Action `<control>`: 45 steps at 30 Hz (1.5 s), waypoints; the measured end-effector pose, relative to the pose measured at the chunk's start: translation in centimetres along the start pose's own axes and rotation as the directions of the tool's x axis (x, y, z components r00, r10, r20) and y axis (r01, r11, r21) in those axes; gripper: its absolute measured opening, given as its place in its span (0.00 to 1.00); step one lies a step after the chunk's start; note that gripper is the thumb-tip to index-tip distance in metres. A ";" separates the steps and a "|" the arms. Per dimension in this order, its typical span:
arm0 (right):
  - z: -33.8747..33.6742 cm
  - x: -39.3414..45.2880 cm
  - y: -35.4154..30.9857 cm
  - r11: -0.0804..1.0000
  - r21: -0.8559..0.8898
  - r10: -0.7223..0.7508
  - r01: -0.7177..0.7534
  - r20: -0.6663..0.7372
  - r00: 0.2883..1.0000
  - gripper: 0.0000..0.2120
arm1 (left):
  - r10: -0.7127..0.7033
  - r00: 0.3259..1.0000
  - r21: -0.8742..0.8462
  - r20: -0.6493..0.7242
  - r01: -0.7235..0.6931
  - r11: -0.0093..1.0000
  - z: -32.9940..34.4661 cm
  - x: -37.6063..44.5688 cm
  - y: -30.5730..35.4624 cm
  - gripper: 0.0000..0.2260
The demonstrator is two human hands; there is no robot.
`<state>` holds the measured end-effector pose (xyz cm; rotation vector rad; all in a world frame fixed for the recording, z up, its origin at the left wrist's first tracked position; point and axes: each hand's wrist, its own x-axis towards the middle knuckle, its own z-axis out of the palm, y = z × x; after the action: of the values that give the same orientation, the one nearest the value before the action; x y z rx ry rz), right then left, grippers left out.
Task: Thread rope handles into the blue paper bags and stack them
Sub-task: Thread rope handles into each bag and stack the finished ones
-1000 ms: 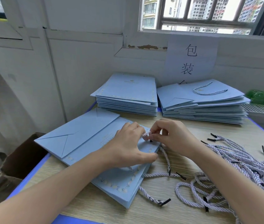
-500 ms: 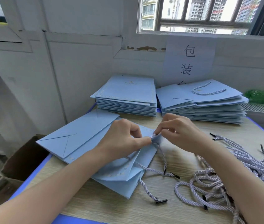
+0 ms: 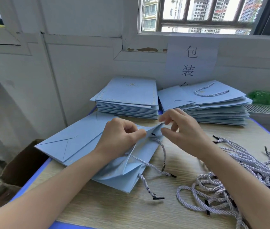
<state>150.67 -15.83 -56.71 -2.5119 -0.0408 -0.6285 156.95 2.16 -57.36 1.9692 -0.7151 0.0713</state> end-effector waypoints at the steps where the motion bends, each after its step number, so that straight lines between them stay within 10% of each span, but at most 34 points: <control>1: 0.1 0.0 0.0 1.000 -0.016 -0.004 0.003 -0.037 0.999 0.07 | -0.009 1.000 -0.027 -0.007 0.009 1.000 0.0 0.1 -0.1 0.16; 14: -0.6 -0.3 -0.8 0.994 -0.086 0.085 -0.067 0.229 0.970 0.15 | 0.009 0.993 0.204 0.122 -0.033 0.978 -0.3 1.1 -1.6 0.08; 18: -3.3 0.1 0.8 0.975 -0.117 0.190 -0.189 -0.007 0.982 0.12 | -0.014 0.979 0.235 0.201 -0.035 0.971 -0.6 1.0 -1.5 0.08; 24: -2.3 0.0 2.4 0.857 -0.424 0.318 -0.294 -0.016 0.948 0.17 | -0.027 0.782 0.390 0.623 -0.281 0.877 -1.1 -0.4 -1.2 0.43; 27: -2.2 0.1 1.6 0.935 -0.250 0.286 -0.253 0.108 0.952 0.16 | -0.080 0.715 0.460 0.695 -0.356 0.814 -1.2 -0.7 -1.3 0.52; 33: -0.2 0.0 0.3 0.974 -0.176 0.194 -0.145 0.306 0.932 0.07 | 0.102 0.924 0.509 0.370 -0.293 0.810 2.0 -0.5 -1.4 0.41; 45: 1.1 -0.3 -1.5 0.928 -0.286 0.326 -0.238 0.314 0.892 0.04 | -0.004 0.958 0.719 0.285 -0.211 0.663 3.9 -0.2 2.1 0.25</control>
<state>150.63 -13.98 -56.94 -2.7619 0.2840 -0.0524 154.77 -1.68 -57.74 2.7670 -1.0996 0.2022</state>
